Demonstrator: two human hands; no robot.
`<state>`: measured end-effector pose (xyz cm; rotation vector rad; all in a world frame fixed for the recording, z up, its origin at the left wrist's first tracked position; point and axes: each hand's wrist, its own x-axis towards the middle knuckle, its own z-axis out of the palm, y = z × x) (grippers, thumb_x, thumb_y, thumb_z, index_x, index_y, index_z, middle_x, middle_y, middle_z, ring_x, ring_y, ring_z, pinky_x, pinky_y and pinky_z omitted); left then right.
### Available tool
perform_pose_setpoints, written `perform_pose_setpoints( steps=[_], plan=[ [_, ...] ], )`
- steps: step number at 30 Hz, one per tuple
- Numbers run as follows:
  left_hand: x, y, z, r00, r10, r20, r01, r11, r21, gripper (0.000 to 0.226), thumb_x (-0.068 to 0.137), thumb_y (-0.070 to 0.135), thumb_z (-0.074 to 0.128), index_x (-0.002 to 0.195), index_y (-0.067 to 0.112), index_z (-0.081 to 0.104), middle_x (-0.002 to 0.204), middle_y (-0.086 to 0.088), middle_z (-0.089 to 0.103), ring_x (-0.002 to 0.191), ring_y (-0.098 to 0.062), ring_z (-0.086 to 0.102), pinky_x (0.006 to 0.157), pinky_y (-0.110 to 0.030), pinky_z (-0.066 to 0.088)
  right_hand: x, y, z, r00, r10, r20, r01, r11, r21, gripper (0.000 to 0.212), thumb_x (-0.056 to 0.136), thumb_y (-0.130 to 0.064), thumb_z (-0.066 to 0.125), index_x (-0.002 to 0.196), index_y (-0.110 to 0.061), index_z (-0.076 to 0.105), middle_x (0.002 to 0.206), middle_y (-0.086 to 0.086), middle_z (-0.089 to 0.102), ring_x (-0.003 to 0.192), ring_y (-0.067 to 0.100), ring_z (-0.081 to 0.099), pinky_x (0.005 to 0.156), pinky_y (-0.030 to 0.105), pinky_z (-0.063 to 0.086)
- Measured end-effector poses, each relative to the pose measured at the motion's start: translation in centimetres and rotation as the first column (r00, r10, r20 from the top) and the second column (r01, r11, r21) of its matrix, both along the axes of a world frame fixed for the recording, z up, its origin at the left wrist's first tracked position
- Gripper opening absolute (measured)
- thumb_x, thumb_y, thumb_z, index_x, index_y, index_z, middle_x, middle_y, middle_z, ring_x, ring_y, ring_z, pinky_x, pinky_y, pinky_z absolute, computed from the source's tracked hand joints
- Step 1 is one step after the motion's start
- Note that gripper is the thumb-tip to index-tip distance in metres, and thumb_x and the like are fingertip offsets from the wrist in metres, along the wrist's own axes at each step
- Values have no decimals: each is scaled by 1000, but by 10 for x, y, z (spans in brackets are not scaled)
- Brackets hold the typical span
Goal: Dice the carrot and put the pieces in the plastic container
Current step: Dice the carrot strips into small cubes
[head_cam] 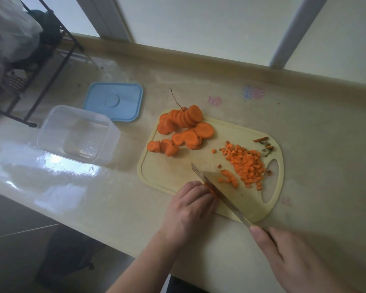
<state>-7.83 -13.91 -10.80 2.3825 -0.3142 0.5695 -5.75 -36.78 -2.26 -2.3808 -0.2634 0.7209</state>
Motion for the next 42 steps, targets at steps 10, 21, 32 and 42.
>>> perform_pose_setpoints(
  steps=[10, 21, 32, 42],
  plan=[
    [0, -2, -1, 1000, -1, -28, 1, 1000, 5, 9, 89, 8, 78, 96, 1, 77, 103, -10, 73, 100, -26, 67, 91, -34, 56, -4, 7, -4, 1000, 10, -3, -10, 995, -99, 93, 69, -89, -4, 69, -17, 54, 67, 2, 63, 69, 8, 60, 66, 33, 49],
    [-1, 1, -2, 999, 0, -45, 1, 1000, 18, 9, 88, 8, 80, 93, 2, 77, 96, -9, 70, 96, -26, 66, 89, -35, 55, 13, 7, -8, 1000, -23, -5, 23, 999, 42, 72, 81, -79, 17, 57, -15, 42, 54, -7, 53, 50, 10, 52, 51, 27, 36],
    [-12, 7, -4, 997, -15, -82, 15, 1000, 2, 16, 92, 7, 71, 106, 0, 75, 111, -11, 70, 102, -31, 64, 88, -41, 54, -2, 4, -2, 1000, 19, -19, -20, 1000, -17, 94, 65, -94, -1, 64, -14, 48, 67, -7, 63, 58, 6, 58, 59, 30, 43],
    [-8, 4, -2, 997, -4, -76, 2, 1000, -22, 16, 88, 3, 77, 104, 2, 77, 110, -8, 72, 103, -29, 66, 88, -38, 55, -8, 6, -8, 1000, 27, 15, -25, 991, -129, 96, 65, -90, -12, 64, -17, 50, 62, -1, 61, 62, 6, 59, 61, 29, 48]
  ],
)
